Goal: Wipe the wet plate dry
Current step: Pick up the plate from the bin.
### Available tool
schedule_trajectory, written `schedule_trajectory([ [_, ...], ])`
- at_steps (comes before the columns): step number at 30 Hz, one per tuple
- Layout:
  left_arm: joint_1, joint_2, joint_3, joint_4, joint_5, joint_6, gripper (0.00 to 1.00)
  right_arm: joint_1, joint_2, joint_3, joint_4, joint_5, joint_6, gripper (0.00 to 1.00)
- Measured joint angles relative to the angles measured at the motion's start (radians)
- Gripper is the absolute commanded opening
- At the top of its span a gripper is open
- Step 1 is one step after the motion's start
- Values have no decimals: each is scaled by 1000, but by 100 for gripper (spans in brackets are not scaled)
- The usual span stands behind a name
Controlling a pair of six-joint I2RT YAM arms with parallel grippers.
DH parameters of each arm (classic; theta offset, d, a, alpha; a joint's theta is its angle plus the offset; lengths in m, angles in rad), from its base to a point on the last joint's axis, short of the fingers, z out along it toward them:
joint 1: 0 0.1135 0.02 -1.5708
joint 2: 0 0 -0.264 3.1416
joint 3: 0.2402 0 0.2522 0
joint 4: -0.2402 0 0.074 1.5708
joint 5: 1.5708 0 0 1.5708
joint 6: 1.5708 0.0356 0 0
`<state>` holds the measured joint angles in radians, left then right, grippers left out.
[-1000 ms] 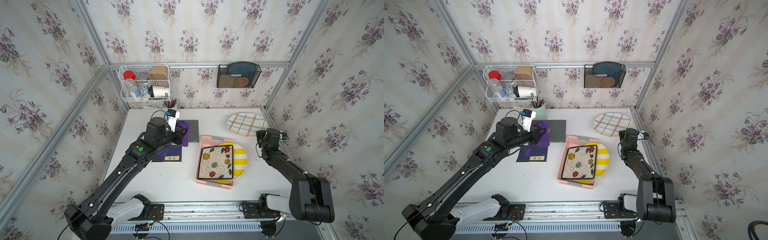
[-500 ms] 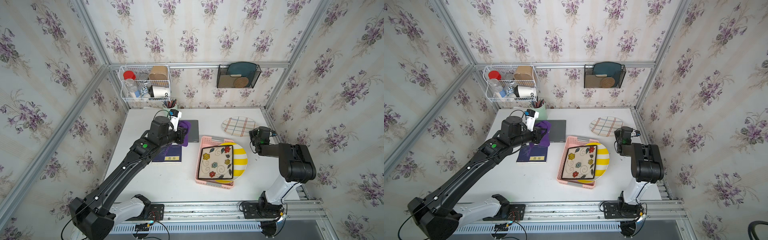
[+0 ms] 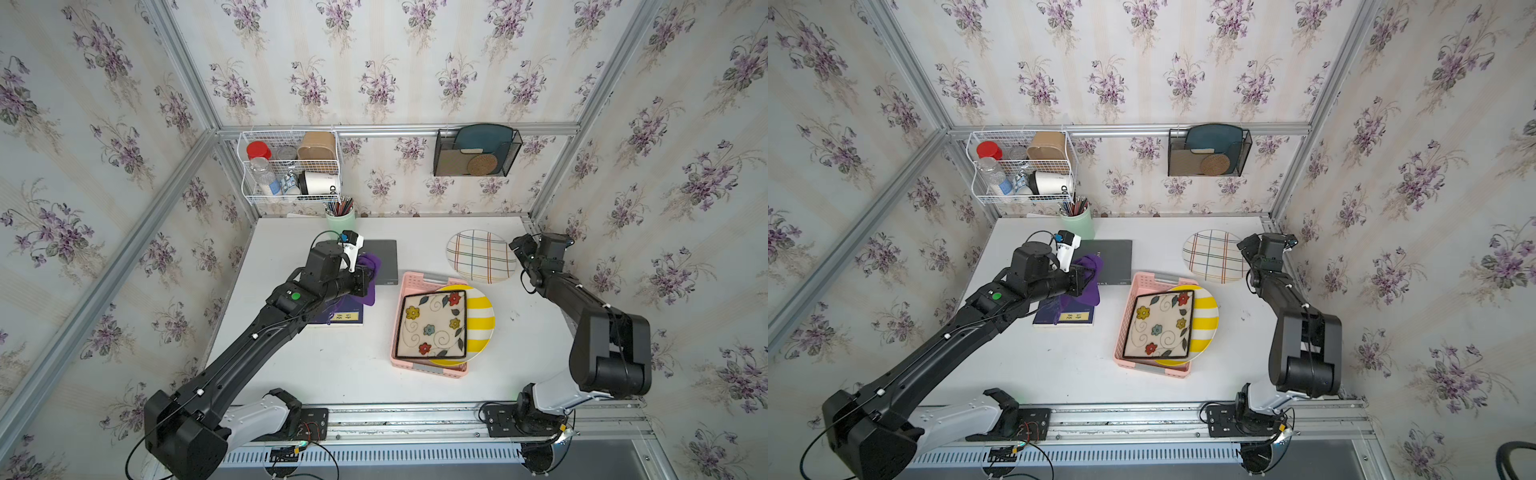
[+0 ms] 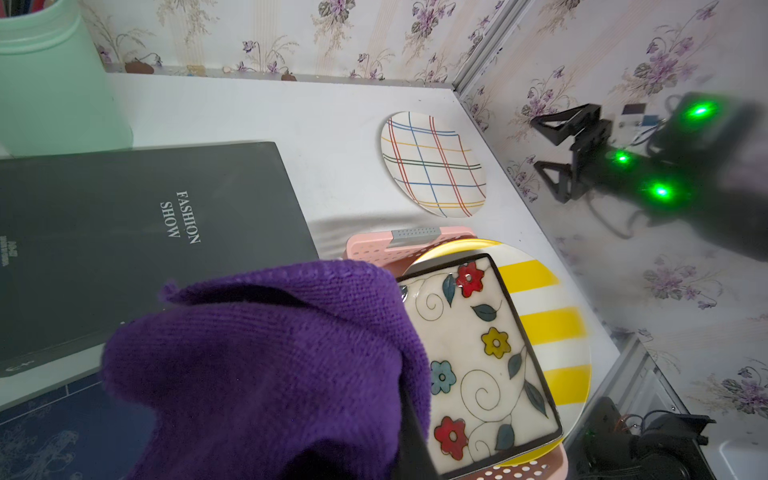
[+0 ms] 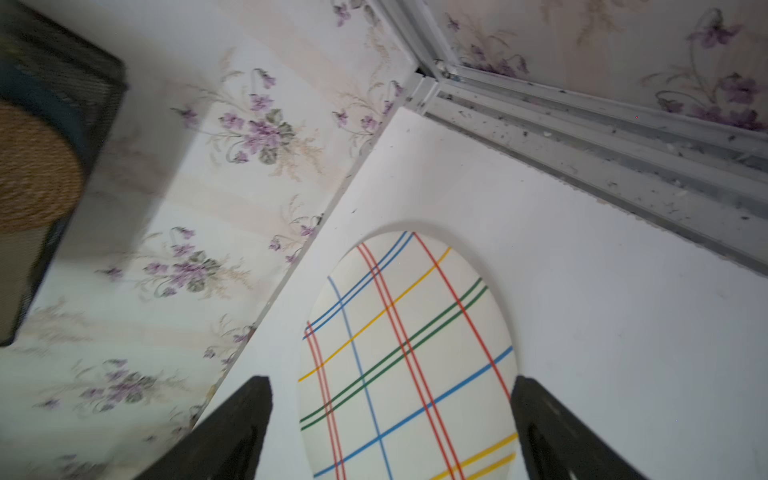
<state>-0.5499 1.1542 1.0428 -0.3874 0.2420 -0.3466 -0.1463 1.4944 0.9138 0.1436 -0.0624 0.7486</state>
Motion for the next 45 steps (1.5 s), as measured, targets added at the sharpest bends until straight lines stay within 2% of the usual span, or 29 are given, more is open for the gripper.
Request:
schedule_trajectory([
  [4,0,1,-33,-2,-1,0,0,52,-175,-53,-116,-148,-26,53],
  [7,0,5,-57,-5,-5,0,0,218,-319,-78,-198,-190,-44,33],
  [8,0,6,-61,-6,-5,0,0,288,-362,-85,-224,-186,-46,30],
  [10,0,6,-66,-6,-9,-3,0,415,-431,-100,-280,-171,-45,33],
  [13,0,4,-66,-5,-11,-14,0,555,-480,-138,-373,-101,-37,57],
  [16,0,-2,-66,3,-13,-16,0,595,-483,-166,-486,-39,-33,73],
  [18,0,-3,-64,8,-13,-18,0,600,-480,-180,-555,0,-34,76],
  [22,0,-3,-63,22,-12,-23,0,604,-467,-200,-617,19,-41,76],
  [27,0,-2,-63,30,-8,-33,0,607,-407,-249,-519,-39,-45,71],
  [31,0,3,-60,31,-7,-41,0,607,-332,-293,-391,-99,-31,48],
  [36,0,3,-55,35,-3,-41,0,616,-306,-304,-364,-114,15,0],
  [40,-5,9,-13,11,-2,-40,0,622,-381,-290,-380,-104,19,0],
  [45,-32,6,34,17,81,-28,0,621,-500,-258,-411,-77,16,0],
])
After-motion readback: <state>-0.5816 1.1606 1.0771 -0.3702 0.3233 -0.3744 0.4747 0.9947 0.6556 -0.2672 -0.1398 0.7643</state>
